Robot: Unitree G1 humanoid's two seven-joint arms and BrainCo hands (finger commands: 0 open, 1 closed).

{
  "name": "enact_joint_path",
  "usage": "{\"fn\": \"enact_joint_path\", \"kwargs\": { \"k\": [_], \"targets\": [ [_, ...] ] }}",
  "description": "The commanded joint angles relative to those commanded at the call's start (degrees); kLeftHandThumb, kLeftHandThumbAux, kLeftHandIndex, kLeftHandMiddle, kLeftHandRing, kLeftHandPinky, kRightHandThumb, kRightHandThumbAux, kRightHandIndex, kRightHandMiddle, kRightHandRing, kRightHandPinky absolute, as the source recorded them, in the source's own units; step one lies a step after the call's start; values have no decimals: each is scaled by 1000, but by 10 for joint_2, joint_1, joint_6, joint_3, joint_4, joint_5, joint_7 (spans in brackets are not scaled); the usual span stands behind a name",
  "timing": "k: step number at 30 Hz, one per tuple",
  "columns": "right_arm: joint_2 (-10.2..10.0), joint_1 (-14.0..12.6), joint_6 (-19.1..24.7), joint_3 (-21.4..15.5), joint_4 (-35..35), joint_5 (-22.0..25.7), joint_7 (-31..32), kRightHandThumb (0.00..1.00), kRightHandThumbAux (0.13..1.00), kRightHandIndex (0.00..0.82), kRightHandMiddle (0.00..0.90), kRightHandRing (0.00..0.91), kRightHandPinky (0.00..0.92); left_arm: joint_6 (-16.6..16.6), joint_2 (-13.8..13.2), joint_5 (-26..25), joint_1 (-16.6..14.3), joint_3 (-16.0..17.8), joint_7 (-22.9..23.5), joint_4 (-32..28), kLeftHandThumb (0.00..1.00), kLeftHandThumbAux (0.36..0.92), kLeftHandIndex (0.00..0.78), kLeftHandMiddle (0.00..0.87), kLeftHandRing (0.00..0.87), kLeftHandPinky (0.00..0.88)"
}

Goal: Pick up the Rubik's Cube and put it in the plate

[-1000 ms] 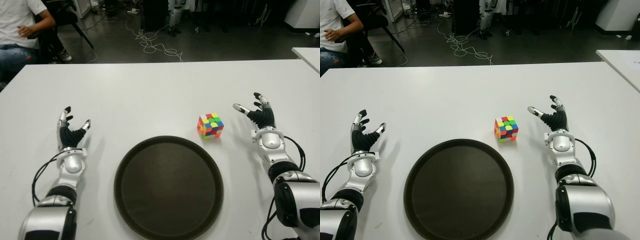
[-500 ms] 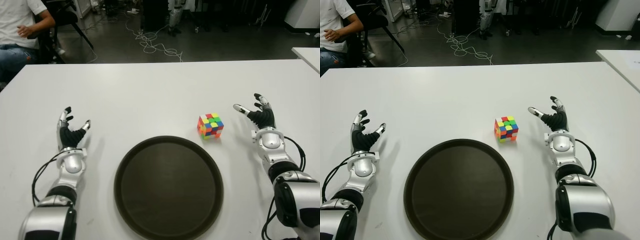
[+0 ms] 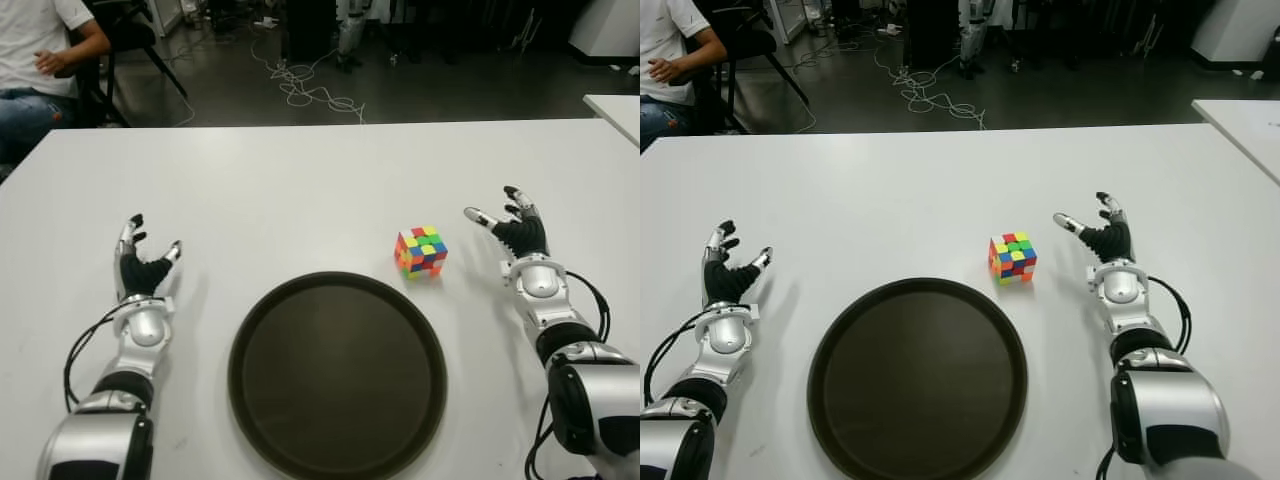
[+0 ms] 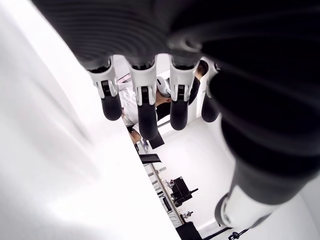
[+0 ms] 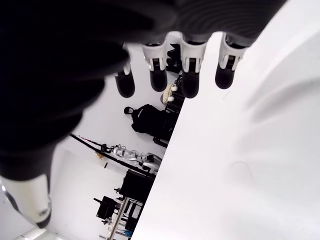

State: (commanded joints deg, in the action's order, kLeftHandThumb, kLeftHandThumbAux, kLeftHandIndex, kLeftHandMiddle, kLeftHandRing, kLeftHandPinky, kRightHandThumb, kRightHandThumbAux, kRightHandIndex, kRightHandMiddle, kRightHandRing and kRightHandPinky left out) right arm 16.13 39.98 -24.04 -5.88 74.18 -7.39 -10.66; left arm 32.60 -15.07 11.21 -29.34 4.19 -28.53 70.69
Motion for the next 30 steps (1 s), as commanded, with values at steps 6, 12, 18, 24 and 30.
{"fn": "enact_joint_path", "kwargs": {
  "k": [6,12,18,24,30],
  "targets": [
    [0,0,-1,-2,1,2,-2,0,612,130,81,93,97,2,0,3,1,-2,-6,-1,0,785,144,152,140,99],
    [0,-1,0,-4,1,3,-3,0,619,117,69,75,85,-1,0,5,1,-3,-10,-1,0,779,123,141,129,85],
    [-1,0,2,-8,1,6,-4,0,618,121,81,86,92,-3,1,3,0,-2,-8,-1,0,776,126,149,142,106],
    [-1,-1,1,-10,1,5,-2,0,606,117,72,80,89,-1,2,5,1,-3,-11,-2,0,788,131,161,157,131],
    [1,-4,-6,-12,0,4,0,0,603,130,75,84,91,2,3,9,4,-7,-15,-4,0,783,125,156,148,103]
  ]
}}
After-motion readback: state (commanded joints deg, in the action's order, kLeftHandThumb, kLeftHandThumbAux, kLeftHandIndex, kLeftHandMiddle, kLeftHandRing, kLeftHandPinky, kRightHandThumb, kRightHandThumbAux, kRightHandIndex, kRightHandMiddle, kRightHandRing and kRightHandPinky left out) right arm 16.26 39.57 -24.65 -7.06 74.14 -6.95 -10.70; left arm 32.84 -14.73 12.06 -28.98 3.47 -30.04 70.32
